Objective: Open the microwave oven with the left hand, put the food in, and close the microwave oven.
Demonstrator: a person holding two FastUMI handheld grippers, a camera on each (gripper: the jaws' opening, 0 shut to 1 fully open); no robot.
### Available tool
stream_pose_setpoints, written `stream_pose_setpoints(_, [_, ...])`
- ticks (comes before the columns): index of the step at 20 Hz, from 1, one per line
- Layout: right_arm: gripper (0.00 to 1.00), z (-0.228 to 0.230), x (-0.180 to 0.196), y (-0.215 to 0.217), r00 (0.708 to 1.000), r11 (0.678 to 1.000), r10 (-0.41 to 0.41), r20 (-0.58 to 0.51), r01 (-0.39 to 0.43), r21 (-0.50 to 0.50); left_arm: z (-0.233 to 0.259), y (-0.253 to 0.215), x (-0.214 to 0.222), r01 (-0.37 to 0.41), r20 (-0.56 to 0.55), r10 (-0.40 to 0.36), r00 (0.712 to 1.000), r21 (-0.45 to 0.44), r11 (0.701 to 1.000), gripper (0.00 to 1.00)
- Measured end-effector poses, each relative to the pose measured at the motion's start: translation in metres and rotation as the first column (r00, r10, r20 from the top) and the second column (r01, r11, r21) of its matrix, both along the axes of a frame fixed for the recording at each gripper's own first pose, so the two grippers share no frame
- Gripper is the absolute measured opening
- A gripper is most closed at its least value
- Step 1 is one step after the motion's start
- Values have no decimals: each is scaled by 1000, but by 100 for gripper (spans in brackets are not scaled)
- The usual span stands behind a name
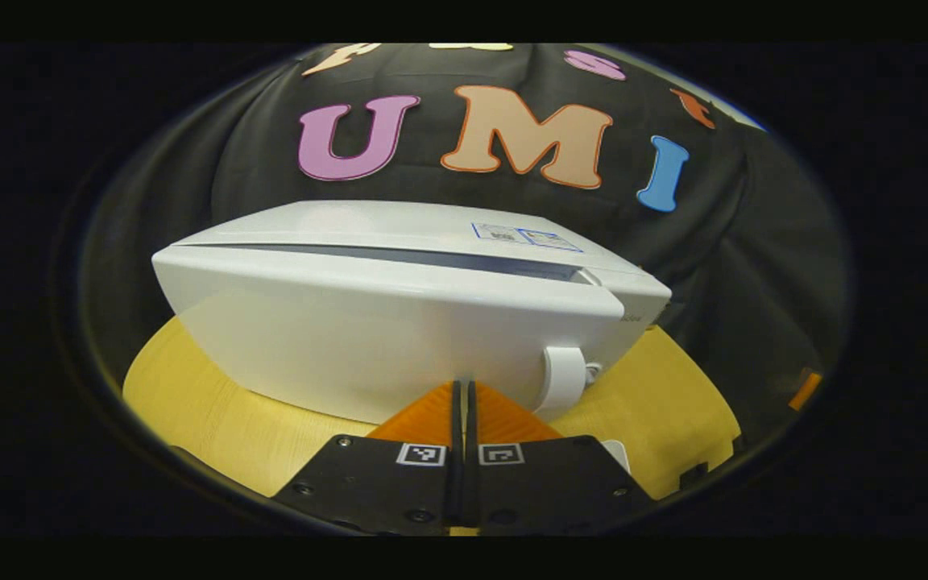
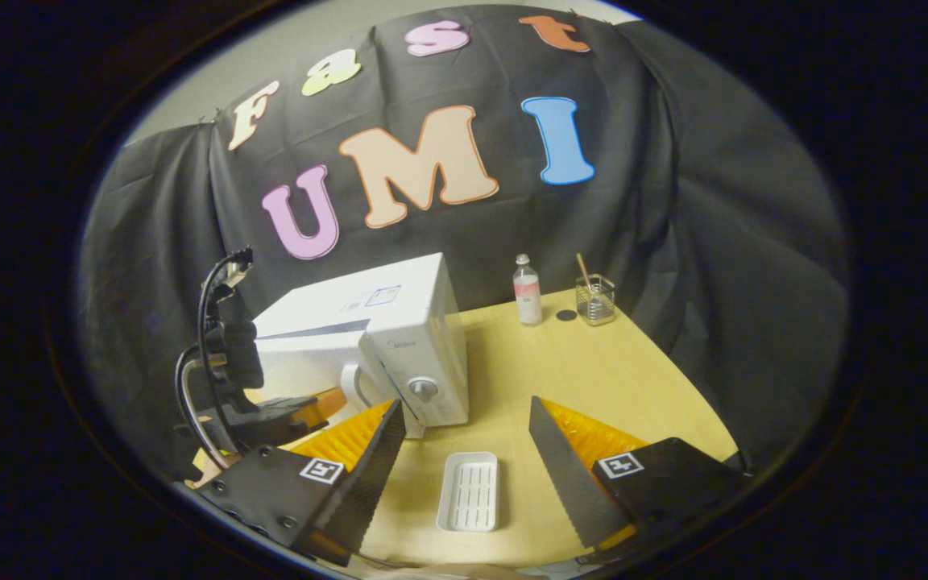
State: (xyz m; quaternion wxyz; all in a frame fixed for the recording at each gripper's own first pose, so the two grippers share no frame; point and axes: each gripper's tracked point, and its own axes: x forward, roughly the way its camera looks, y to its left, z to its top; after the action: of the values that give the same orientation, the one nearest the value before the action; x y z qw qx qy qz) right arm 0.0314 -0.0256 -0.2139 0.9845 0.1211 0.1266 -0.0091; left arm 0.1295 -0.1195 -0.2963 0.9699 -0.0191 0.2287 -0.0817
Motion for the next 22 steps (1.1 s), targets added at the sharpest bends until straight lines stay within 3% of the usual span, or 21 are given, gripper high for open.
stream_pose_setpoints(2, [92,-3,-1,-3,1000,1000,-9,-7,9,8,3,-2,4,-3,11,3,1000,-2,1000,1])
stream_pose_setpoints(3, [98,-4,0,-3,1000,1000,-11,-12,11,12,5,-3,4,-6,13,6,1000,-4,1000,3])
stream_pose_setpoints(4, [98,-5,0,-3,1000,1000,-12,-16,12,15,7,-5,5,-8,17,8,1000,-8,1000,4])
stream_pose_setpoints(5, [92,-4,1,-3,1000,1000,-13,-15,13,18,9,-6,8,-9,23,9,1000,-11,1000,4])
stream_pose_setpoints(8, [92,-5,3,0,1000,1000,-5,-21,5,15,7,-9,9,-12,15,13,1000,-31,999,1])
stream_pose_setpoints(9, [98,-7,3,2,1000,1000,2,-27,-2,12,7,-9,9,-18,12,19,1000,-41,999,1])
stream_pose_setpoints(10, [92,-8,4,4,999,1000,9,-32,-9,10,8,-8,10,-24,15,25,1000,-52,998,1])
stream_pose_setpoints(13, [92,-6,5,7,999,1000,19,-29,-19,1,10,-9,12,-38,23,40,999,-80,996,0])
stream_pose_setpoints(14, [98,-4,5,7,999,1000,20,-26,-20,-2,9,-8,12,-40,21,41,999,-83,996,1])
stream_pose_setpoints(15, [92,-4,6,7,1000,1000,19,-24,-19,-6,9,-8,12,-40,21,42,999,-84,996,1])
stream_pose_setpoints(22, [92,-4,4,7,999,1000,25,-28,-25,-12,9,-9,13,-53,28,56,998,-106,993,1])
